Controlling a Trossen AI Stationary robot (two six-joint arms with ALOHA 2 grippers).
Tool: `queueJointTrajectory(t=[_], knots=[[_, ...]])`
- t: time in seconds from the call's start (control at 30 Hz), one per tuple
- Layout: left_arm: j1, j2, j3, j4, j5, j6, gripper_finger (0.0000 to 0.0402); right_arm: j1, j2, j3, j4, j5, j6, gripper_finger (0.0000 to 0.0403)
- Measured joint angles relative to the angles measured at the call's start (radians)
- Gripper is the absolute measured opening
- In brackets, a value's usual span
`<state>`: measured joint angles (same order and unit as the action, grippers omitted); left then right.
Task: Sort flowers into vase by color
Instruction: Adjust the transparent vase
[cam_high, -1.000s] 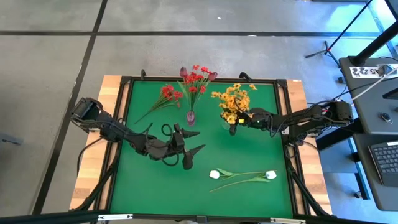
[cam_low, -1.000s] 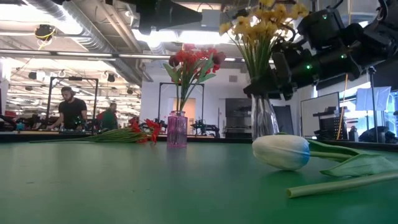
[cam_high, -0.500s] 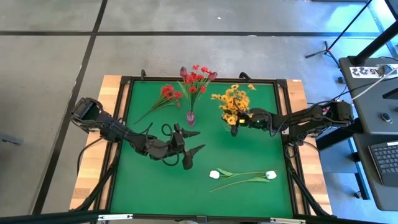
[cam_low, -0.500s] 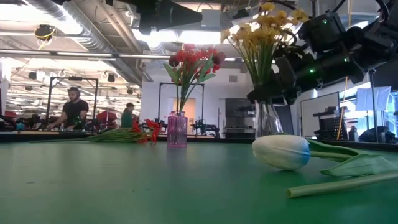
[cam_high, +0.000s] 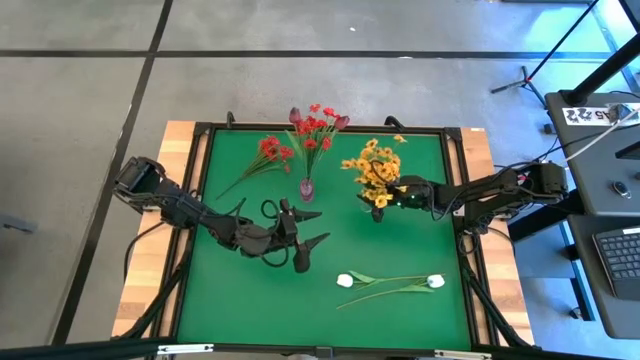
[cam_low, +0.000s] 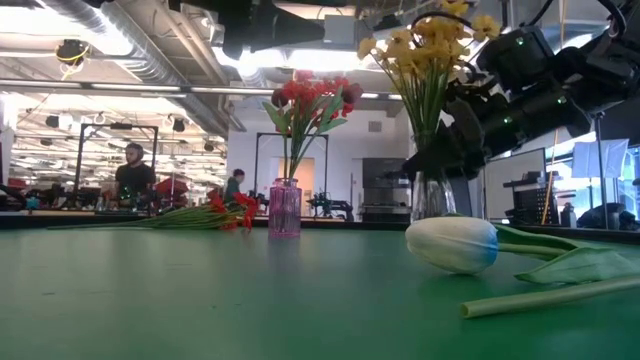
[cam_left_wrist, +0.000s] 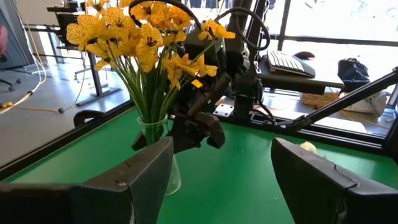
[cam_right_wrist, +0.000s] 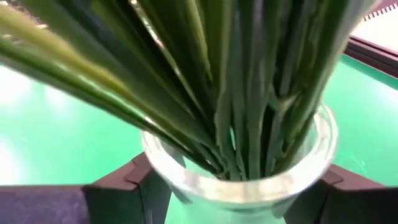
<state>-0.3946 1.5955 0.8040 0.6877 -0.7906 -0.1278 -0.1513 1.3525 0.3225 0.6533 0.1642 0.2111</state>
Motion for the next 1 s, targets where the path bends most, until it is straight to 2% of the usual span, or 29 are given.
queueJointTrajectory(t=[1.0], knots=[[0.017, 0.0, 0.0, -0.025, 0.053, -0.031, 0.0266, 0.0, -0.001, 0.001, 0.011, -0.07, 0.023, 0.0235]])
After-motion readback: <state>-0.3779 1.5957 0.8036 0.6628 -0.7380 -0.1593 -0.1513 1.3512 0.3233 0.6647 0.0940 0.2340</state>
